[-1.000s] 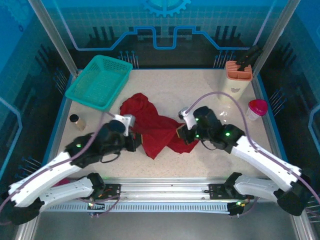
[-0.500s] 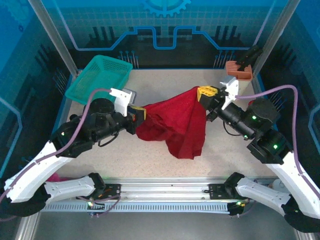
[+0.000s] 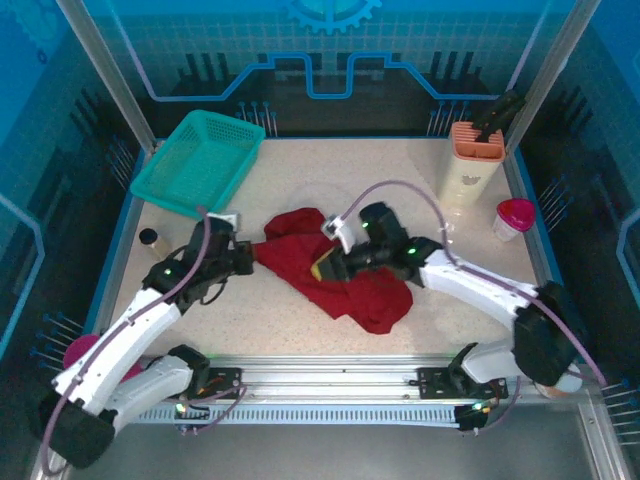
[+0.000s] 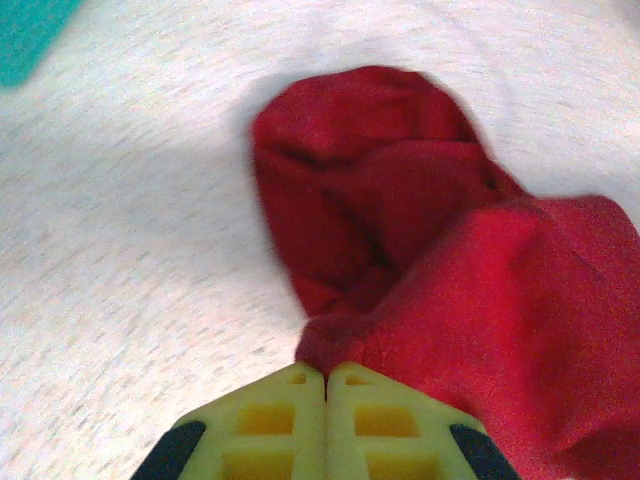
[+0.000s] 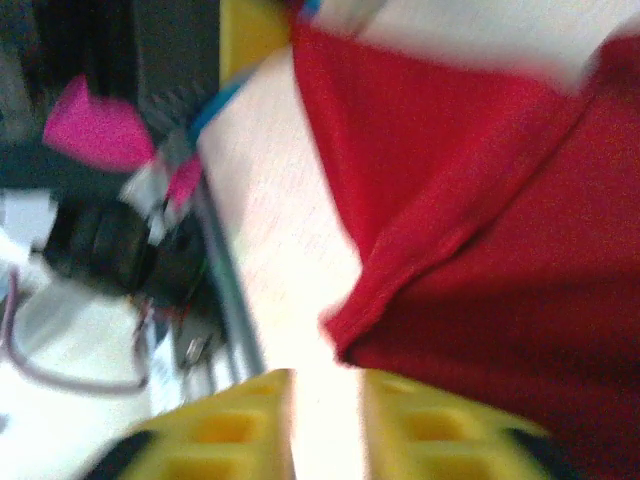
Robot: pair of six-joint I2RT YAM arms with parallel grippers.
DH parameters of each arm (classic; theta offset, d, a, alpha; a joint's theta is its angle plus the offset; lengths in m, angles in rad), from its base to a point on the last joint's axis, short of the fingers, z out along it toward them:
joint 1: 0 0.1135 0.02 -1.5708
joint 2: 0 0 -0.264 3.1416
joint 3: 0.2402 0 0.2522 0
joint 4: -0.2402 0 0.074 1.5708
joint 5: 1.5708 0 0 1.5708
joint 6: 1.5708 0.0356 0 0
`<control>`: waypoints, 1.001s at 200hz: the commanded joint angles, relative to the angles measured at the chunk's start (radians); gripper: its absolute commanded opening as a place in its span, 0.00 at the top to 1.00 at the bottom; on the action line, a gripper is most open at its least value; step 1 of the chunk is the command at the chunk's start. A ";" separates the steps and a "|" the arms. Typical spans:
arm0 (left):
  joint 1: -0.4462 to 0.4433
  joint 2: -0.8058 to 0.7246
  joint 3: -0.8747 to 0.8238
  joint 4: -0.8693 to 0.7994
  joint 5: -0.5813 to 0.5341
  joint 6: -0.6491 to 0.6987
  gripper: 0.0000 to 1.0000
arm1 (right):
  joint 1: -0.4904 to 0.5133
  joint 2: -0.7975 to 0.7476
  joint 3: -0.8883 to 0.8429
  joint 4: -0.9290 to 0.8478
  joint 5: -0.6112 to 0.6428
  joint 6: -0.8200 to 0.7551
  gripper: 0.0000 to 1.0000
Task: Fold the inside-out t-shirt
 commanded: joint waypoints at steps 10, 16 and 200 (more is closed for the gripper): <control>0.075 -0.019 0.002 -0.052 0.060 -0.068 0.52 | -0.097 -0.032 0.030 -0.127 0.129 0.073 0.18; 0.076 -0.019 -0.008 -0.049 0.086 -0.080 0.22 | -0.139 -0.052 0.024 -0.190 0.223 0.099 0.17; -0.218 0.239 0.173 0.125 0.000 0.065 1.00 | -0.413 -0.265 -0.144 -0.074 0.478 0.105 1.00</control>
